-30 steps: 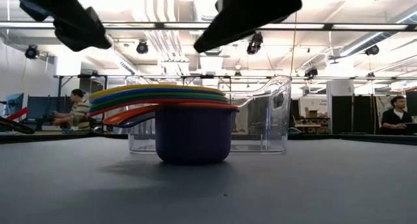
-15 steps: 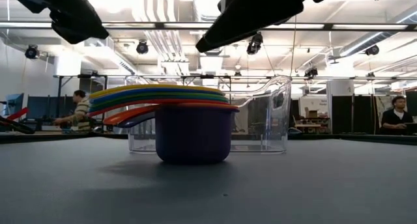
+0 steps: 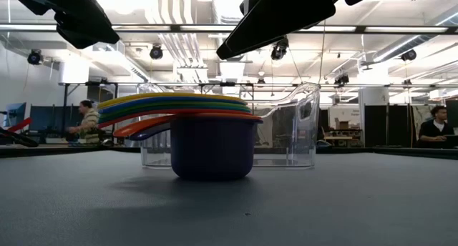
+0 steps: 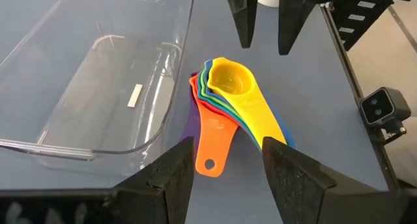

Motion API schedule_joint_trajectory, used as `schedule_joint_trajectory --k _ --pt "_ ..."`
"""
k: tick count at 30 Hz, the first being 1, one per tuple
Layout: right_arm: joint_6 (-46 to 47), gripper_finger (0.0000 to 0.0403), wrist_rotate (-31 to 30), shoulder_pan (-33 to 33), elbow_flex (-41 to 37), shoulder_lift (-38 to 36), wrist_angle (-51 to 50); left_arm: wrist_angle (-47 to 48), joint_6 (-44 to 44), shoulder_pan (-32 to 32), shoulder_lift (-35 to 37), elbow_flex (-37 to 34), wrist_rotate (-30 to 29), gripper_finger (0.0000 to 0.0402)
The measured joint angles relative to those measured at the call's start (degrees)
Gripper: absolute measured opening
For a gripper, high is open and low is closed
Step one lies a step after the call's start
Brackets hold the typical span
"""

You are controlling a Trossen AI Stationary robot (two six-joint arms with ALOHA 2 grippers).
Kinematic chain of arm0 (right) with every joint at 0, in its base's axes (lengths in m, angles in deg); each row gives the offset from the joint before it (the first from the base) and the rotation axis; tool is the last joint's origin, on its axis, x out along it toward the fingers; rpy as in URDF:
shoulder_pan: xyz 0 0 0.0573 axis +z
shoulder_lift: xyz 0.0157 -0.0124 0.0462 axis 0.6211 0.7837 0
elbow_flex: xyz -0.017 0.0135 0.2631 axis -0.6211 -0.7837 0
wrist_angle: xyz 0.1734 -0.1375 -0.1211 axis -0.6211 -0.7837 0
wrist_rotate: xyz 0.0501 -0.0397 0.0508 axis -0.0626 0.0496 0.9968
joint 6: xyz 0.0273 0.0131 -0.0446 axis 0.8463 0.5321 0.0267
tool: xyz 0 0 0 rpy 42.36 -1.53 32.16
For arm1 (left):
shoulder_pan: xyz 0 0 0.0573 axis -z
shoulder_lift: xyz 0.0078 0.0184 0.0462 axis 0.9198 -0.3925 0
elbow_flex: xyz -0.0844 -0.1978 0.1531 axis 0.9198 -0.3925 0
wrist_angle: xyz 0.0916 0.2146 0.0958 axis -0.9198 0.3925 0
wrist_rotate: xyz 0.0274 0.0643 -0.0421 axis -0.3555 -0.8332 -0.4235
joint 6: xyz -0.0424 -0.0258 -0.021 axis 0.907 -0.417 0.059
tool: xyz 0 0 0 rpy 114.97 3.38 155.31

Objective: Nest measuring cups in basket
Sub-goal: Adjust the nested measuring cups

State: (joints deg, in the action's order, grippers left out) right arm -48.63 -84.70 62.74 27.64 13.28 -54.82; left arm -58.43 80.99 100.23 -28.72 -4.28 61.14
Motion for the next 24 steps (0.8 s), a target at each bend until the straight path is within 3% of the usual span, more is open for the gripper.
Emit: schedule_joint_trajectory --k 11,24 --pt "0.59 0.0210 0.95 -0.11 -0.78 0.99 2.98 -0.02 0.04 -0.02 -1.21 0.00 -0.01 0.0162" --pt "0.93 0.0210 0.71 -0.13 -1.20 4.95 5.92 -1.42 3.08 -0.07 -10.96 0.00 -0.48 0.0162"
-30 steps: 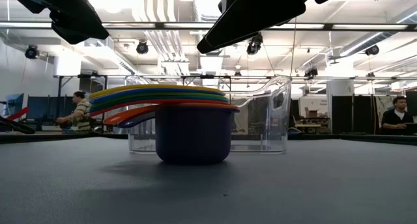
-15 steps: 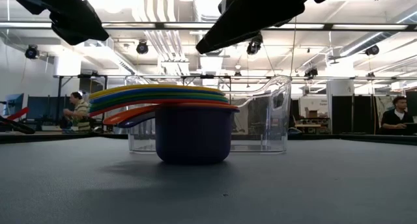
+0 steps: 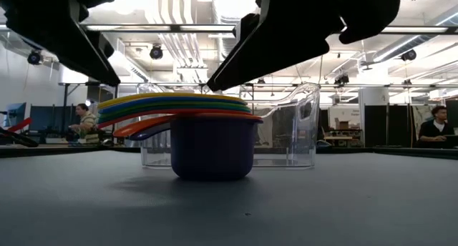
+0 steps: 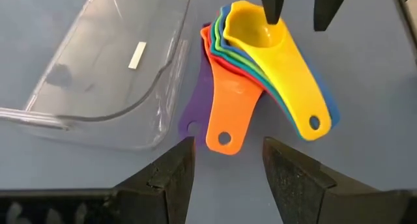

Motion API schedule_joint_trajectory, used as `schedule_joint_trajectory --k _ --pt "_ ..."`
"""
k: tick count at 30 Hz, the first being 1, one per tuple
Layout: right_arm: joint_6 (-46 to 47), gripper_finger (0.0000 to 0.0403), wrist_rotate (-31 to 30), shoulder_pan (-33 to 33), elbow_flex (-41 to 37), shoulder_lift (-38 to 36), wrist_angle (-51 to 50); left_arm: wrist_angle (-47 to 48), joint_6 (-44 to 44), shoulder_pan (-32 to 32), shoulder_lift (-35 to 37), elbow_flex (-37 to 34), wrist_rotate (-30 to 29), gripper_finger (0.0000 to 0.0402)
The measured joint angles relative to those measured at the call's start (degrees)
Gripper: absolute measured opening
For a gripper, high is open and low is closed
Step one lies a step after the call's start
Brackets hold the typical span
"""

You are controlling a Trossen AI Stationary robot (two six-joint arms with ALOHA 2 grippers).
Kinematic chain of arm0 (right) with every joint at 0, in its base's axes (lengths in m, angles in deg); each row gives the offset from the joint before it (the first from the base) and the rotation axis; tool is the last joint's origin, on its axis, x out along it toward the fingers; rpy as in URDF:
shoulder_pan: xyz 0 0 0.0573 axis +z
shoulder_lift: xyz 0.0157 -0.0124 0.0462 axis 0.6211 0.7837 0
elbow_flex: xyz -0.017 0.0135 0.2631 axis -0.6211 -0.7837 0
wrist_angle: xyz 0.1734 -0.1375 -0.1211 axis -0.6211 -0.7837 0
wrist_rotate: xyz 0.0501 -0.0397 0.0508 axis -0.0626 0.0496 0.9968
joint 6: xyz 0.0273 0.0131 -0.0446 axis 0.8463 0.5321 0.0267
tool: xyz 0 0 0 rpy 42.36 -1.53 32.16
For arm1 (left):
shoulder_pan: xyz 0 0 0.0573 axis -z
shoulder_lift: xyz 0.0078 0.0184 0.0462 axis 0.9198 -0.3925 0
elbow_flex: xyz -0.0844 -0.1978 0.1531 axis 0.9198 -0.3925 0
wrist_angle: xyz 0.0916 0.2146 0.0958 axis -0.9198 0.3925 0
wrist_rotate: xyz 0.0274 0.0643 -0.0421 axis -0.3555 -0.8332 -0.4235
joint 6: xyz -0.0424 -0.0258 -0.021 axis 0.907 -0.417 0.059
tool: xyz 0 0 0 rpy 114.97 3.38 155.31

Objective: Nest measuring cups in basket
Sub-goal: Adjust the nested measuring cups

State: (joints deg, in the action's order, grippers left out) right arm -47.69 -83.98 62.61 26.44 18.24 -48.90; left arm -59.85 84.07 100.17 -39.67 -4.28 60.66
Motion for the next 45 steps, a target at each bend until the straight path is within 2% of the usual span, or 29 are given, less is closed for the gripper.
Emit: schedule_joint_trajectory --k 6,26,41,45 --pt "0.46 0.0210 -0.06 -0.51 0.00 0.49 -0.74 -2.07 0.07 0.00 -2.03 0.00 -0.02 0.0162" --pt "0.15 0.0208 -1.43 -0.96 -0.07 3.33 -0.92 -2.10 -0.46 0.00 -1.08 0.00 0.20 0.0162" --pt "-2.99 0.0120 -1.44 -0.96 -0.11 3.33 -2.38 -4.28 -0.06 -0.02 -0.93 0.00 1.16 0.0162" --pt "-4.45 0.0095 0.46 -0.98 -0.11 3.31 -2.48 -4.78 -0.04 0.00 -0.93 0.00 2.64 0.0162"
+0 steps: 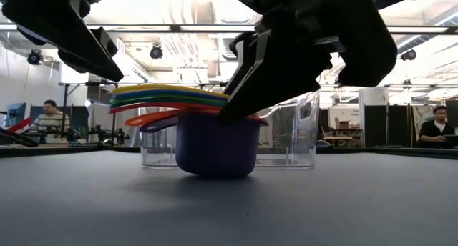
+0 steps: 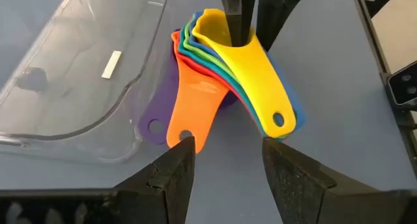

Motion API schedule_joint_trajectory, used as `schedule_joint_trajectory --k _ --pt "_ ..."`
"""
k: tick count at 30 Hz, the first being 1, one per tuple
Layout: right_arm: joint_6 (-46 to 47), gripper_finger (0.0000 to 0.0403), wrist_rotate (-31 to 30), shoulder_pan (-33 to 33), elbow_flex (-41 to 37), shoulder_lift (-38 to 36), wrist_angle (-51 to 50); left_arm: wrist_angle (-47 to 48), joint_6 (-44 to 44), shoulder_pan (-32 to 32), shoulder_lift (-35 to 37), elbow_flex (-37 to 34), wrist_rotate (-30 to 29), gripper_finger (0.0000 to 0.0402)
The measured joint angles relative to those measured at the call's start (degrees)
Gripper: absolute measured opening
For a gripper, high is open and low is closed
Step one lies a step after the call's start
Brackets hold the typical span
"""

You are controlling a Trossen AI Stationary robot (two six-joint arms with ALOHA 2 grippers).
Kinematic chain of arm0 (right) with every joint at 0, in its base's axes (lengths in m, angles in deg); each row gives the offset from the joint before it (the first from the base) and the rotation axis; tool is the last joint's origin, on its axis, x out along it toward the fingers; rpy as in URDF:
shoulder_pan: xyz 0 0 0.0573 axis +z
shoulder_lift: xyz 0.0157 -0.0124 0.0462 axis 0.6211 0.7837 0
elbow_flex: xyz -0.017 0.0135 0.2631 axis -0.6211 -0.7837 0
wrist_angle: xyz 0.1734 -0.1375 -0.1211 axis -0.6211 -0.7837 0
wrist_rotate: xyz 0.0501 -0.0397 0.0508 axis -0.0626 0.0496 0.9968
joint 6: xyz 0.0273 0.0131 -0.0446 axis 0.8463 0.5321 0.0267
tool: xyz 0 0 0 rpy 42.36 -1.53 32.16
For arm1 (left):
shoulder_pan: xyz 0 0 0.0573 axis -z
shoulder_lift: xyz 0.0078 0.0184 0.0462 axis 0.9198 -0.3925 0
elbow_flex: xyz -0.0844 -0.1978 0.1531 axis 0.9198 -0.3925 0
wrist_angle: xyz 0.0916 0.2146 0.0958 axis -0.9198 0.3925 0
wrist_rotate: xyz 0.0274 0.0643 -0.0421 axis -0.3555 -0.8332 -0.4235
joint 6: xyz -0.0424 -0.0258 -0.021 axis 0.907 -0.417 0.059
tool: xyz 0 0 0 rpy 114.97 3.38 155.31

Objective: Nest measuring cups in basket
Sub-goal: Adjust the nested measuring cups

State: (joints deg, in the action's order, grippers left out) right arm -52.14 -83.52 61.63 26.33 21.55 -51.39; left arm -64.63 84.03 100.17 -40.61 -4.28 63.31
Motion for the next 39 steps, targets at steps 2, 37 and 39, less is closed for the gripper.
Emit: schedule_joint_trajectory --k 2,37,39 --pt "-0.03 0.0083 1.46 0.00 0.00 0.00 0.00 -0.24 0.00 0.00 0.02 0.00 0.02 0.0162" --pt "-0.73 0.0029 11.52 0.12 -0.13 -2.12 -0.09 -5.49 0.45 -0.76 -0.72 0.00 -7.87 0.0162" --pt "-0.60 0.0031 11.54 0.01 -0.13 -2.12 -0.04 -5.41 0.55 -0.76 -0.72 0.00 -7.87 0.0162"
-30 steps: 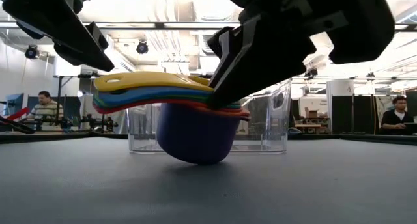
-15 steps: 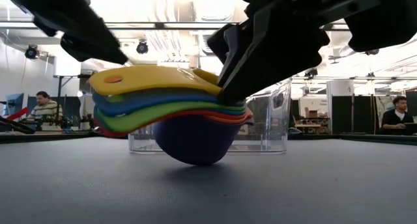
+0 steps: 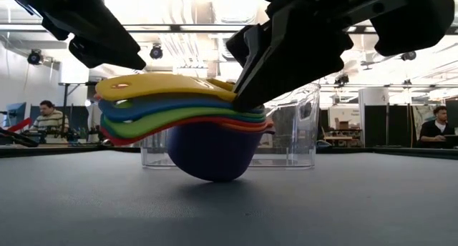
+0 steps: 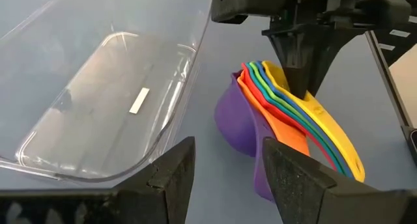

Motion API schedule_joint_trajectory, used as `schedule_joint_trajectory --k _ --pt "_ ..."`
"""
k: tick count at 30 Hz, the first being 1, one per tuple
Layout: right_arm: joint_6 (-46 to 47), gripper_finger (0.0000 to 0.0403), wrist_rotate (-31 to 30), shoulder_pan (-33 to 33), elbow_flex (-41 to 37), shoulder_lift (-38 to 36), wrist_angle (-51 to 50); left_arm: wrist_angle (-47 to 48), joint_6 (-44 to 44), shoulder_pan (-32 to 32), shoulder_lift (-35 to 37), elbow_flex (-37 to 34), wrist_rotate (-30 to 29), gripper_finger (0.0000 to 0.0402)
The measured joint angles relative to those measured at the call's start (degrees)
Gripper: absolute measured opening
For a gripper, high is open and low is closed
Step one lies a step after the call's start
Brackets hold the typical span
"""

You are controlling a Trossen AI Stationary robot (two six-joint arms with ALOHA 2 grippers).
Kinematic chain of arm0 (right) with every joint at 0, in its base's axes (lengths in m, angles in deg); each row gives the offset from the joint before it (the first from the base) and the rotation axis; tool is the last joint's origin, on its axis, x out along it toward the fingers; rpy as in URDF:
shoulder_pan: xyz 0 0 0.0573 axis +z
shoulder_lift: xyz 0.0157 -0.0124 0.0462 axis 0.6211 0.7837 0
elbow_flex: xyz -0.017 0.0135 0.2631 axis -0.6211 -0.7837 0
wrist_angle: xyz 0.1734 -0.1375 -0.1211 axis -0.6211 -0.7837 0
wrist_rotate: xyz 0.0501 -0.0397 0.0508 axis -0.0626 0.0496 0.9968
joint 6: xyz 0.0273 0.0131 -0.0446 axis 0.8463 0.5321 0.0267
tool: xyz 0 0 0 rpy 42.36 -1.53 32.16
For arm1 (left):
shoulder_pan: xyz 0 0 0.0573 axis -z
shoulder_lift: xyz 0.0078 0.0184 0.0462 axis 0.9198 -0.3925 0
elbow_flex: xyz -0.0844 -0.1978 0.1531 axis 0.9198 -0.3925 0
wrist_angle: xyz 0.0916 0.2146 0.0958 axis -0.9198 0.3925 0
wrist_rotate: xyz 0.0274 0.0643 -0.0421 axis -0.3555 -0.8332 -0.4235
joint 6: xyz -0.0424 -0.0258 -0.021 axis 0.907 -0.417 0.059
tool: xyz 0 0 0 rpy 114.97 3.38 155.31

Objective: Nest measuring cups in basket
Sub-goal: Adjust the nested measuring cups

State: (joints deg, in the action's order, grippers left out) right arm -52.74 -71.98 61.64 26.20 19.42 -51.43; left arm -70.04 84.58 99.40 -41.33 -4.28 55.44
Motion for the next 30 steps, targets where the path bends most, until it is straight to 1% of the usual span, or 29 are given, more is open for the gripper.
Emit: schedule_joint_trajectory --k 5,8,12,14,16,18,23,24,27,30 --pt "0.02 0.0045 0.00 -0.01 0.00 0.00 -0.03 0.36 0.81 0.00 0.00 0.00 -0.21 0.0162" --pt "0.04 0.0052 0.01 -0.01 0.00 0.00 -0.07 0.46 1.64 0.00 -0.02 0.00 -1.66 0.0162" --pt "0.04 0.0054 -0.02 -0.01 0.00 0.00 -0.04 0.46 1.59 0.02 -0.02 -0.02 -2.82 0.0161" --pt "0.02 0.0053 -0.02 -0.01 0.00 0.00 -0.04 0.46 1.17 0.22 -0.02 -0.02 -2.93 0.0153" --pt "0.00 0.0052 -0.02 -0.01 0.00 0.00 -0.04 0.42 0.71 0.71 -0.02 -0.04 -3.23 0.0136" --pt "-0.02 0.0052 -0.03 -0.01 0.00 -0.02 -0.04 0.42 0.55 1.06 -0.02 -0.07 -3.27 0.0110" --pt "-0.09 0.0052 -0.06 -0.01 0.02 -0.02 -0.02 1.19 0.80 1.61 -0.09 -0.08 -3.26 0.0021" --pt "-0.11 0.0052 -0.06 -0.01 0.02 -0.02 -0.02 1.56 1.43 1.62 -0.47 -0.09 -3.32 0.0011" --pt "-0.09 0.0052 -0.06 -0.01 0.02 -0.02 -0.02 0.38 1.92 1.62 -3.09 -0.11 -3.06 0.0007" --pt "-0.13 0.0052 -0.10 -0.01 0.04 -0.02 0.04 -3.02 2.05 1.46 -7.39 -0.11 -1.20 0.0001"
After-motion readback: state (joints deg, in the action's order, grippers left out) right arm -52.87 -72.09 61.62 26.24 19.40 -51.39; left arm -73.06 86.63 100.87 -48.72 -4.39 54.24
